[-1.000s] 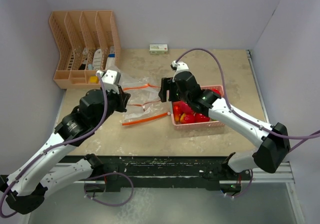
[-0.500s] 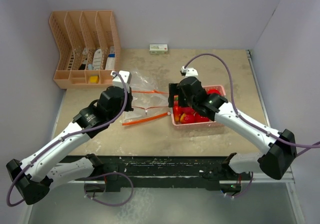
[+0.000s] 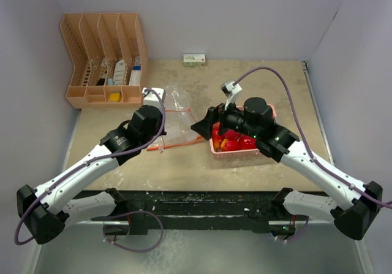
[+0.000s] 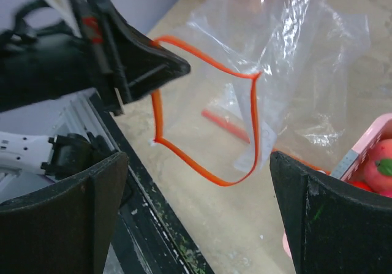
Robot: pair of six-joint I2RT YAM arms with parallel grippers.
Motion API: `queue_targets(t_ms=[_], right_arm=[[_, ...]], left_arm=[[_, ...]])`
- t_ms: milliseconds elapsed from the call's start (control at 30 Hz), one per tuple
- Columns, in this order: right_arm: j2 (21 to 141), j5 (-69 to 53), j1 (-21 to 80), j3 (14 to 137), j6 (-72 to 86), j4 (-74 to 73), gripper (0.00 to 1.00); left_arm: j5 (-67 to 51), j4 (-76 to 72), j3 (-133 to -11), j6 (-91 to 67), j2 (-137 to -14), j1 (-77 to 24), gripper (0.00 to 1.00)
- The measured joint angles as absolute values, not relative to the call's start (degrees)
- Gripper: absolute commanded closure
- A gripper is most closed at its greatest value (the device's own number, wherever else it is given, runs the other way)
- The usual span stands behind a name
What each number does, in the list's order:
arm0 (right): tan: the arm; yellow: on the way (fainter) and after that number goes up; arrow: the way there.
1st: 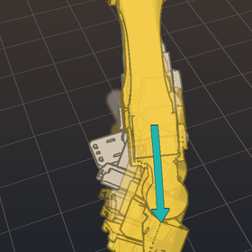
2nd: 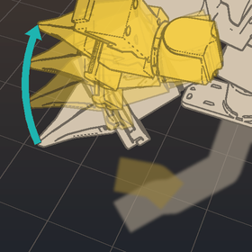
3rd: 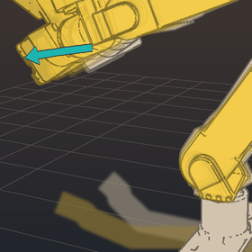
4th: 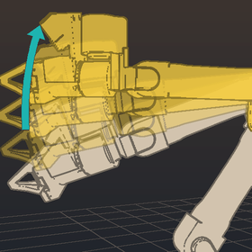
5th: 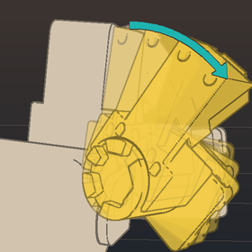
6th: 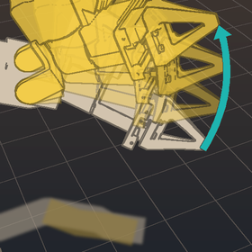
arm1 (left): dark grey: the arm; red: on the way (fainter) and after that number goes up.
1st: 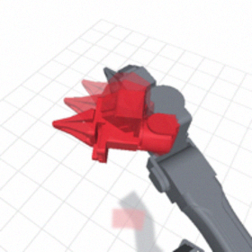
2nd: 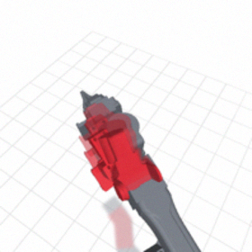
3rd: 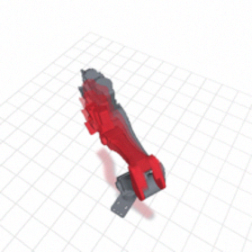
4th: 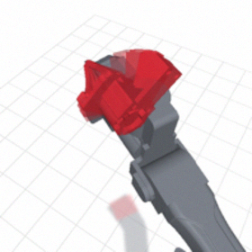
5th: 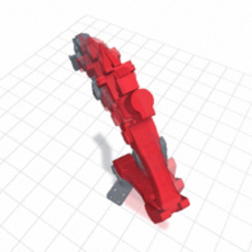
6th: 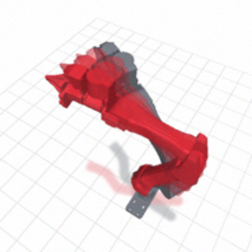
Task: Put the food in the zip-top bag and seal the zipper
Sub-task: Open the zipper of the food storage bag, then pick up the fake fruit from the bin.
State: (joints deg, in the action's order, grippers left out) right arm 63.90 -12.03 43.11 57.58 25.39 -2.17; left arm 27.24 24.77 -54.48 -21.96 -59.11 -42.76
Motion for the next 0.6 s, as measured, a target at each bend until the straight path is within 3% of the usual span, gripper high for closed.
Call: queue_targets(t_ms=[100,233,333,600], right_arm=[[60.9,-10.8,43.1,57.7,26.3,-1.8,0.0],[60.9,0.4,43.1,60.3,28.6,-7.6,0.0],[65.4,11.5,43.0,63.0,31.2,-14.5,0.0],[77.6,23.1,42.7,63.0,35.0,-24.3,0.01]], left_arm=[[27.3,25.0,-54.5,-22.0,-60.7,-42.8,1.0],[27.4,26.1,-54.5,-22.0,-59.8,-42.8,1.0],[27.7,28.0,-55.2,-22.0,-57.1,-42.8,1.0],[29.8,31.0,-60.5,-21.6,-51.4,-42.8,1.0]])
